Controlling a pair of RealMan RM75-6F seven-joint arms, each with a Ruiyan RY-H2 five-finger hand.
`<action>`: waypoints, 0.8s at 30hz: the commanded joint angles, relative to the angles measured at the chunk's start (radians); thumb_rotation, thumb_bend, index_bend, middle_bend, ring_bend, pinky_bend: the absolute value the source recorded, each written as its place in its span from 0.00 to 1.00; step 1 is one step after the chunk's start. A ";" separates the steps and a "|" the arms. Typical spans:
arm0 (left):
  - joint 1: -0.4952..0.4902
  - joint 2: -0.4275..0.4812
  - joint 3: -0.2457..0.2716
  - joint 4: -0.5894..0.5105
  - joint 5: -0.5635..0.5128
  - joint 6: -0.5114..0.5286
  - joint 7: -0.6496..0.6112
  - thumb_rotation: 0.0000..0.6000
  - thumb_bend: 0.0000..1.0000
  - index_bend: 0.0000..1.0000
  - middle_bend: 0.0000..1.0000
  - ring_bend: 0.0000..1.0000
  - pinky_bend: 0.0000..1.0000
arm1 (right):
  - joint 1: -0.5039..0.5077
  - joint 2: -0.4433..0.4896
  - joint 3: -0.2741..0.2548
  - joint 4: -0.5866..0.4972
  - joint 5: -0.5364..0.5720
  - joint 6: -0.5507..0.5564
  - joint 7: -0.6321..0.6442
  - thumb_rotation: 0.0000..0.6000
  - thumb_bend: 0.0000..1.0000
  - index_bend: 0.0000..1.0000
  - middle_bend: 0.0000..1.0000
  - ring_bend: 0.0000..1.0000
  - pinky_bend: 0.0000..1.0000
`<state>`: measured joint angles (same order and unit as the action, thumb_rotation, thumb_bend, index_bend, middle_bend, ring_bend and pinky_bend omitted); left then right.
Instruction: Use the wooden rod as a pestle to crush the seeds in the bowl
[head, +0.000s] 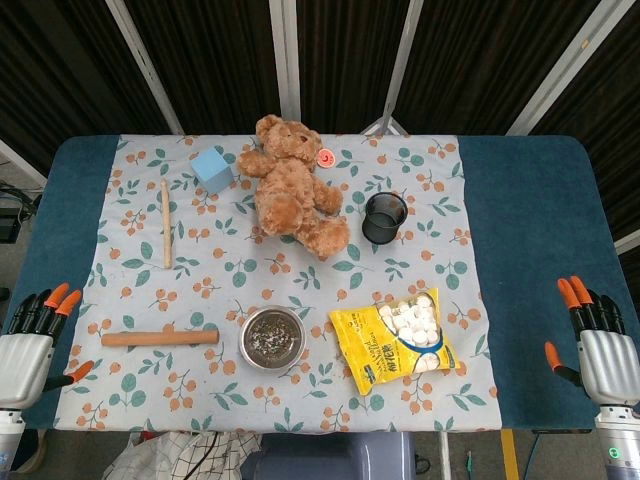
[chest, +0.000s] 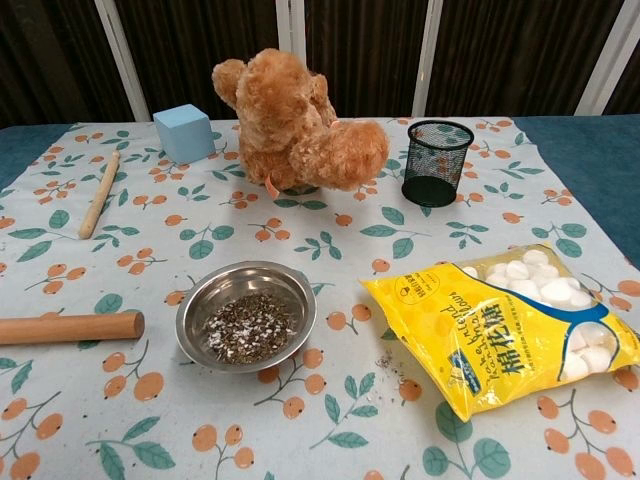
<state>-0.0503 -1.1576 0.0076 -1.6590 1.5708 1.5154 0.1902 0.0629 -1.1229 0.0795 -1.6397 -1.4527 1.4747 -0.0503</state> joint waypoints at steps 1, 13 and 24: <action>0.000 0.000 0.000 0.000 0.000 0.000 0.000 1.00 0.13 0.00 0.00 0.00 0.01 | 0.000 0.000 0.000 0.000 0.000 0.000 0.000 1.00 0.42 0.00 0.00 0.00 0.00; 0.000 0.001 0.000 -0.001 -0.005 -0.003 0.003 1.00 0.13 0.00 0.00 0.00 0.01 | 0.000 -0.001 -0.002 0.000 -0.002 -0.001 -0.001 1.00 0.42 0.00 0.00 0.00 0.00; -0.030 0.000 -0.005 -0.037 -0.045 -0.077 0.044 1.00 0.13 0.04 0.00 0.00 0.01 | 0.004 -0.001 0.002 -0.002 0.005 -0.007 -0.007 1.00 0.42 0.00 0.00 0.00 0.00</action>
<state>-0.0745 -1.1574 0.0064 -1.6884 1.5331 1.4475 0.2267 0.0665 -1.1234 0.0817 -1.6420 -1.4472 1.4679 -0.0569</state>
